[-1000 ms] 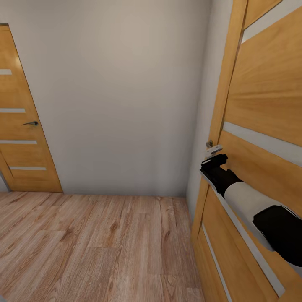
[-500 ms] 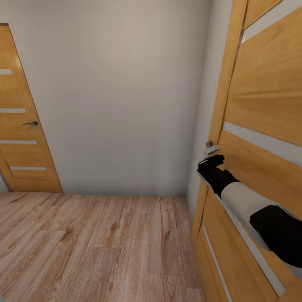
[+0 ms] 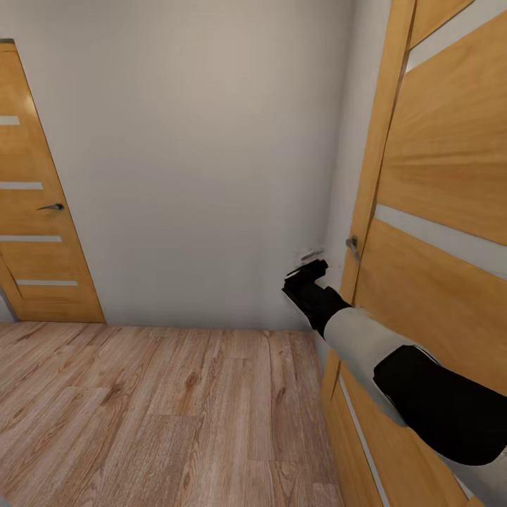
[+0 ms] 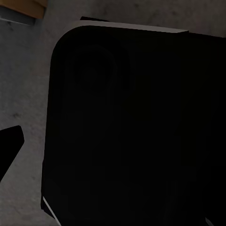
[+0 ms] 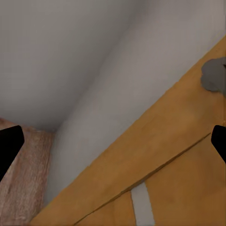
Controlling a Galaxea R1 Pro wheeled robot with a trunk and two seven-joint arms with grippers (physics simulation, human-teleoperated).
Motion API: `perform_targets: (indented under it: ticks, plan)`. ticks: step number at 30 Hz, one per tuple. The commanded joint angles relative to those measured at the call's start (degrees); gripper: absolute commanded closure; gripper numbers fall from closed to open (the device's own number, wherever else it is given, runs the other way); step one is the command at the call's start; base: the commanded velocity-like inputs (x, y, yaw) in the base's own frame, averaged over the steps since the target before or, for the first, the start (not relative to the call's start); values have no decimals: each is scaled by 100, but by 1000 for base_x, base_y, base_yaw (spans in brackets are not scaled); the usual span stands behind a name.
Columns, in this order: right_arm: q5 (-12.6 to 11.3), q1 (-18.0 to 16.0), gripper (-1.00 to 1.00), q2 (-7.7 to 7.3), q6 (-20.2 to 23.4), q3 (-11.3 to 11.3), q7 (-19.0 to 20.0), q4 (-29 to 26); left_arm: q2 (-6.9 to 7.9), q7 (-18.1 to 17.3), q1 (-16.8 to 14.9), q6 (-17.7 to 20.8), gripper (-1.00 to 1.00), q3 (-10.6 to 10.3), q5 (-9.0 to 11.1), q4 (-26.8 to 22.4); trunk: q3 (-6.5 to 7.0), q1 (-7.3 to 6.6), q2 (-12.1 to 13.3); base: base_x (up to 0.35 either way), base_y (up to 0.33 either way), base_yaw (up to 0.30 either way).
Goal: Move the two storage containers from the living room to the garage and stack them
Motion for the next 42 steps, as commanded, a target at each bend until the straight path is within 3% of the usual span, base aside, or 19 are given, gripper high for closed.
perform_targets:
  ticks: [1, 7, 14, 17, 19, 23, 31, 37, 42]
  plan:
    - [-59, -7, -100, 32, 28, 43, -41, -4, -1, -7, 3, -8, -100, 12, 45, -8, -5, 0, -3, 0, 0, 0]
    - [-140, 34, -100, 59, -90, 32, 13, 108, -1, -7, 3, -8, -100, 12, 45, -8, -5, 0, -3, 0, 0, 0]
    - [-414, 130, -100, 59, -809, 32, 192, 831, -4, -7, 3, -8, -100, 12, 45, -8, -5, 0, -3, 0, 0, 0]
    - [-447, 364, -100, 59, -983, 30, 381, 970, -5, -7, 3, -8, -100, 12, 45, -8, -5, 0, -3, 0, 0, 0]
    - [-457, 722, -100, 59, -1137, 29, 512, 1016, -8, -7, 3, -8, -100, 12, 45, -8, -5, 0, -3, 0, 0, 0]
    - [-466, 1020, -100, 59, -1230, 34, 692, 1026, -10, -7, 3, -11, -100, 12, 45, -8, -5, 0, -3, 0, 0, 0]
    - [-496, 1228, -100, 59, -1268, 29, 1301, 1037, -10, -7, 3, -15, -100, 12, 45, -8, -5, 0, -3, 0, 0, 0]
    - [-491, 1622, -100, 59, -1313, 36, 1362, 1038, -10, -7, 3, -9, -100, 12, 45, -8, -5, 0, -3, 0, 0, 0]
    - [-495, 1723, -100, 59, -1398, 37, 1367, 1040, -10, -7, 3, -10, -100, 12, 45, -8, -5, 0, -3, 0, 0, 0]
